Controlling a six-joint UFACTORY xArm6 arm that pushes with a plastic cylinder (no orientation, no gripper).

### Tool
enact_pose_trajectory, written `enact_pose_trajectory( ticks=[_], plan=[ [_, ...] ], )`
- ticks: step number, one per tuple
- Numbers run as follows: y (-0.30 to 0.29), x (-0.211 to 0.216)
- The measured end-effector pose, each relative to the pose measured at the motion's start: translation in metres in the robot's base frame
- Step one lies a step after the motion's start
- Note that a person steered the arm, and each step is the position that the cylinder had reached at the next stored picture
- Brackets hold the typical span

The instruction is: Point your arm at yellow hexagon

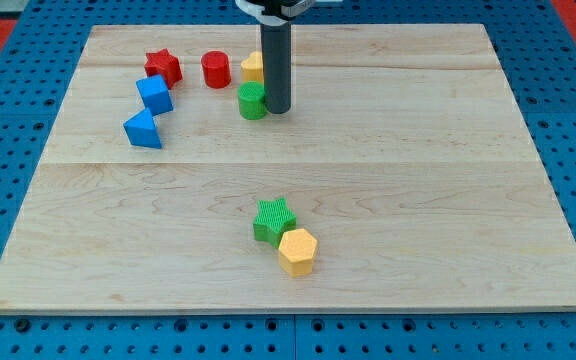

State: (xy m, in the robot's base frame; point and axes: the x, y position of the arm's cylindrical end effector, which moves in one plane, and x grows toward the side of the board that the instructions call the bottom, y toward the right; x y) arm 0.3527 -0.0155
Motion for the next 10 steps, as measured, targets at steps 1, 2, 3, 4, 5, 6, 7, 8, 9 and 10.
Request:
enact_pose_trajectory(
  ticks=[1,2,3,4,5,6,7,8,9,10],
  plan=[
    [0.033,0.022],
    [0.042,0.066],
    [0.042,0.072],
    [0.027,0.077],
    [-0.022,0.115],
    [-0.064,0.137],
    [-0.087,0.148],
    [-0.092,0.207],
    [-0.066,0.261],
    [-0.031,0.265]
  ],
)
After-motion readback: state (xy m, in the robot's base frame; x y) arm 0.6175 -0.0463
